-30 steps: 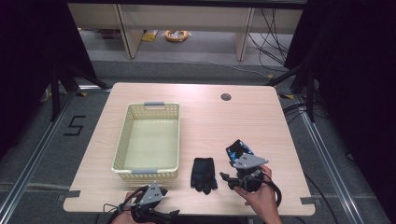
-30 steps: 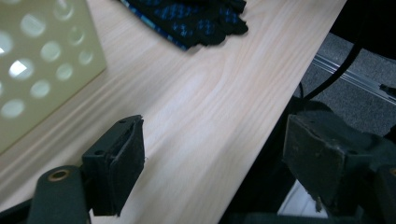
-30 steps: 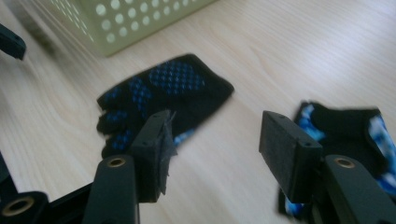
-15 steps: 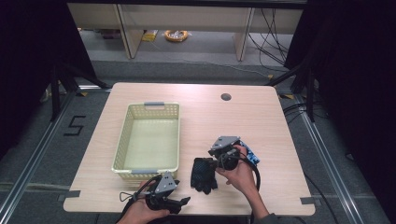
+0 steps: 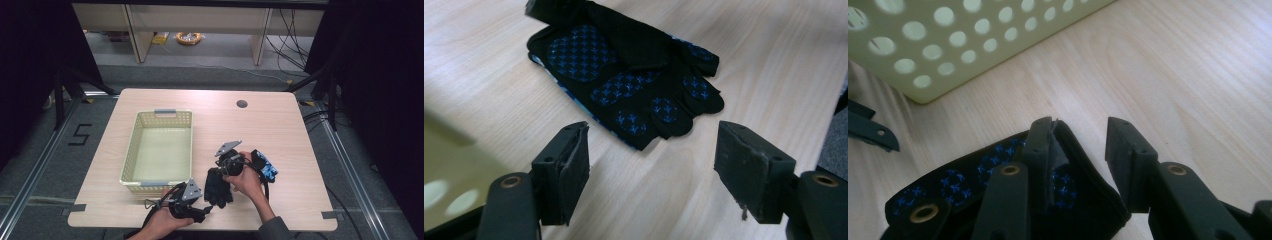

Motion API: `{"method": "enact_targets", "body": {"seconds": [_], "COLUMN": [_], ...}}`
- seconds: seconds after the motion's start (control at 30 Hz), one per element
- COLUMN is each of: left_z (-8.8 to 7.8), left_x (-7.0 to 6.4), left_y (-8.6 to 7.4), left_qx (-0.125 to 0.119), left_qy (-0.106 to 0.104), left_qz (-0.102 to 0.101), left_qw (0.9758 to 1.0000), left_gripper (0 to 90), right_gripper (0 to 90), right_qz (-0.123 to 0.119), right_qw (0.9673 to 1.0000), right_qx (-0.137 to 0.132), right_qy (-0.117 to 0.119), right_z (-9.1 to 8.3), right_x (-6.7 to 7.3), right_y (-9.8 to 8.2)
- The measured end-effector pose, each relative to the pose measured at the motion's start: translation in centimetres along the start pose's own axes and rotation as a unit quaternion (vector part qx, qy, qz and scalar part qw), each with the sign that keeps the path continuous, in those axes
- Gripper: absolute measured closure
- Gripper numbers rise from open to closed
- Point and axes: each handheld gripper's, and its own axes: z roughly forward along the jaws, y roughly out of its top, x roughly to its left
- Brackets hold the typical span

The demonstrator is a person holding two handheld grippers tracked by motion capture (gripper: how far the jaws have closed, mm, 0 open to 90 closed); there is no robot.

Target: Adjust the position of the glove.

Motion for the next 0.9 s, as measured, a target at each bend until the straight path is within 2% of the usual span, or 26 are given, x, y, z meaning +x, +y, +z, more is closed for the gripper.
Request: {"method": "enact_targets", "body": {"seconds": [0.03, 0.07, 0.13, 0.17, 0.2, 0.23, 0.27, 0.3, 0.33, 0.37, 0.43, 0.5, 0.57, 0.6, 0.63, 0.67, 0.7, 0.73, 0.77, 0.8, 0.87, 0.9], "left_z": [0.2, 0.3, 0.7, 0.9, 1.0, 1.2, 1.3, 1.4, 1.5, 1.5, 1.4, 1.2, 1.1, 1.1, 1.0, 0.9, 0.9, 0.8, 0.8, 0.7, 0.5, 0.4], "left_x": [0.1, 0.1, 0.0, 0.1, 0.1, 0.2, 0.2, 0.2, 0.2, 0.1, 0.1, 0.2, 0.0, 0.0, -0.1, -0.2, -0.2, -0.3, -0.3, -0.4, -0.3, -0.3], "left_y": [0.2, 0.3, 0.6, 0.7, 0.7, 0.7, 0.8, 0.8, 0.7, 0.7, 0.7, 0.7, 0.6, 0.5, 0.5, 0.4, 0.4, 0.3, 0.2, 0.2, 0.1, 0.1], "left_qx": [0.001, 0.000, 0.004, 0.008, 0.004, 0.012, 0.011, 0.012, 0.015, 0.014, 0.014, 0.016, 0.016, 0.014, 0.019, 0.018, 0.014, 0.017, 0.019, 0.016, 0.020, 0.021], "left_qy": [0.006, 0.008, 0.012, 0.018, 0.015, 0.021, 0.019, 0.017, 0.018, 0.019, 0.021, 0.022, 0.022, 0.021, 0.028, 0.027, 0.022, 0.025, 0.022, 0.019, 0.023, 0.024], "left_qz": [0.006, -0.005, -0.005, 0.003, 0.005, 0.008, 0.006, 0.007, 0.015, 0.011, 0.021, 0.034, 0.030, 0.037, 0.043, 0.048, 0.049, 0.048, 0.052, 0.060, 0.062, 0.059], "left_qw": [1.0000, 1.0000, 0.9999, 0.9998, 0.9999, 0.9997, 0.9997, 0.9998, 0.9996, 0.9997, 0.9995, 0.9990, 0.9992, 0.9990, 0.9985, 0.9983, 0.9985, 0.9984, 0.9982, 0.9979, 0.9976, 0.9977], "left_gripper": [29.9, 29.9, 31.6, 31.8, 34.7, 36.0, 37.0, 38.6, 42.2, 43.5, 50.4, 57.4, 63.2, 66.1, 69.9, 71.4, 74.6, 76.6, 77.7, 79.3, 81.2, 81.8], "right_gripper": [64.9, 64.9, 65.4, 65.9, 66.5, 66.6, 67.4, 67.6, 67.9, 68.7, 71.4, 75.1, 80.5, 84.1, 84.8, 85.5, 85.9, 86.3, 86.6, 88.0, 88.0, 88.0], "right_qz": [0.003, 0.003, -0.006, 0.013, -0.007, 0.014, 0.010, 0.017, 0.026, 0.041, 0.042, 0.033, 0.039, 0.040, 0.056, 0.045, 0.045, 0.070, 0.053, 0.057, 0.060, 0.091], "right_qw": [0.9999, 0.9999, 0.9999, 0.9997, 0.9999, 0.9997, 0.9996, 0.9994, 0.9992, 0.9984, 0.9988, 0.9989, 0.9989, 0.9988, 0.9979, 0.9987, 0.9987, 0.9972, 0.9983, 0.9981, 0.9979, 0.9955], "right_qx": [0.010, 0.010, 0.010, 0.018, 0.008, 0.016, 0.006, 0.013, 0.004, 0.013, 0.006, 0.010, 0.014, 0.009, 0.024, 0.017, 0.014, 0.021, 0.001, 0.006, -0.006, 0.011], "right_qy": [0.008, 0.008, 0.013, 0.008, 0.014, 0.016, 0.026, 0.027, 0.030, 0.035, 0.025, 0.032, 0.023, 0.025, 0.022, 0.017, 0.021, 0.018, 0.023, 0.025, 0.023, 0.022], "right_z": [0.3, 0.3, 0.9, 1.0, 1.2, 1.1, 1.1, 1.0, 1.1, 1.0, 1.2, 1.0, 0.9, 1.0, 0.6, 0.7, 0.6, 0.4, 0.5, 0.3, -0.1, -0.8], "right_x": [0.0, 0.0, -0.2, -0.1, -0.4, -0.3, -0.5, -0.5, -0.5, -0.3, -0.4, -0.4, -0.2, -0.2, 0.0, -0.2, -0.2, 0.0, -0.2, -0.2, -0.1, 0.3], "right_y": [0.0, 0.0, -0.1, -0.2, -0.3, -0.4, -0.5, -0.5, -0.6, -0.6, -0.8, -0.8, -0.8, -0.8, -0.8, -1.0, -1.1, -1.1, -1.4, -1.5, -1.8, -1.8]}}
